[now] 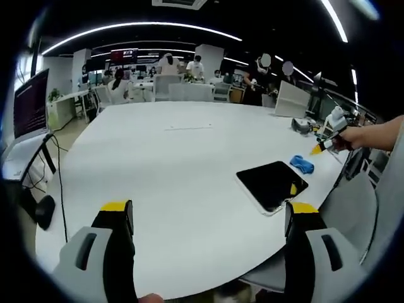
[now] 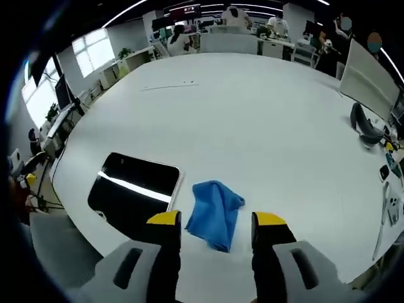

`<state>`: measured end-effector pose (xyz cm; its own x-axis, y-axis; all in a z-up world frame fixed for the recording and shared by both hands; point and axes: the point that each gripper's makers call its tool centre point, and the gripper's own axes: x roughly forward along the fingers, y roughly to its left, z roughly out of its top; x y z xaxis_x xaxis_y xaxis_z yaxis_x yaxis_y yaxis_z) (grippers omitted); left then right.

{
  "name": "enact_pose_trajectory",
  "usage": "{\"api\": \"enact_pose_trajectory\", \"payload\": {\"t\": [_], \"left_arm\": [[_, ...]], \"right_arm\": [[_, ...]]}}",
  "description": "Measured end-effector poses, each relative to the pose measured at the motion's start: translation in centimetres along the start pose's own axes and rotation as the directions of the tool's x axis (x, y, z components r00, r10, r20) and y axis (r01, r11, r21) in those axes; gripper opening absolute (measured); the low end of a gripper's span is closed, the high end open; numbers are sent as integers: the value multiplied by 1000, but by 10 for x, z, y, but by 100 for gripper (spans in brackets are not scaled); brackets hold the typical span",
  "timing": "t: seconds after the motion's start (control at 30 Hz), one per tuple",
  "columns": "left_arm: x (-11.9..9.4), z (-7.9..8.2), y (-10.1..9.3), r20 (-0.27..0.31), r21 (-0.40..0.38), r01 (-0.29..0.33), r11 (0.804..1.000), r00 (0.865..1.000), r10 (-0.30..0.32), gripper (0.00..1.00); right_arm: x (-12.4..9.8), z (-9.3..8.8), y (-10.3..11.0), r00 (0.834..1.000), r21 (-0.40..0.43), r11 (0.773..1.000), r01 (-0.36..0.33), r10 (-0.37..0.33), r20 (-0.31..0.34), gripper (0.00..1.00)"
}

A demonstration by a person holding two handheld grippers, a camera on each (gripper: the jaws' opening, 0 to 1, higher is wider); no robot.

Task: Wipe the mirror surface with the cleaning cloth until all visible marks leave the cleaned area.

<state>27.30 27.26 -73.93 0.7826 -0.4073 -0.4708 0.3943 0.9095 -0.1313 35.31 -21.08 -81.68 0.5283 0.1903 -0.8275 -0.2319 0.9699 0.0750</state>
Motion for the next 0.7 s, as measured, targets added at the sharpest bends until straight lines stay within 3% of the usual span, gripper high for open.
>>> {"api": "enact_pose_trajectory", "payload": {"t": [0.1,0.33,0.47,0.6,0.7], "left_arm": [[-1,0,1,-5,6,-1,1000,1000,1,99],[-5,2,6,5,-12,-39,999,999,39,99],[-8,-5,5,-18,1,-38,999,999,38,99],[-10,-4,8,-11,-14,-54,998,999,54,99],[-10,-6,10,-14,-16,-56,998,998,56,99]], "right_arm": [[9,-1,3,1000,37,999,-28,28,2,27],[32,-11,-1,999,68,998,-18,21,-41,18],[42,-7,-5,1000,79,997,18,-16,-24,0],[48,-8,2,999,58,998,14,-11,-45,2],[50,-9,5,999,61,998,6,-3,-53,9]]}}
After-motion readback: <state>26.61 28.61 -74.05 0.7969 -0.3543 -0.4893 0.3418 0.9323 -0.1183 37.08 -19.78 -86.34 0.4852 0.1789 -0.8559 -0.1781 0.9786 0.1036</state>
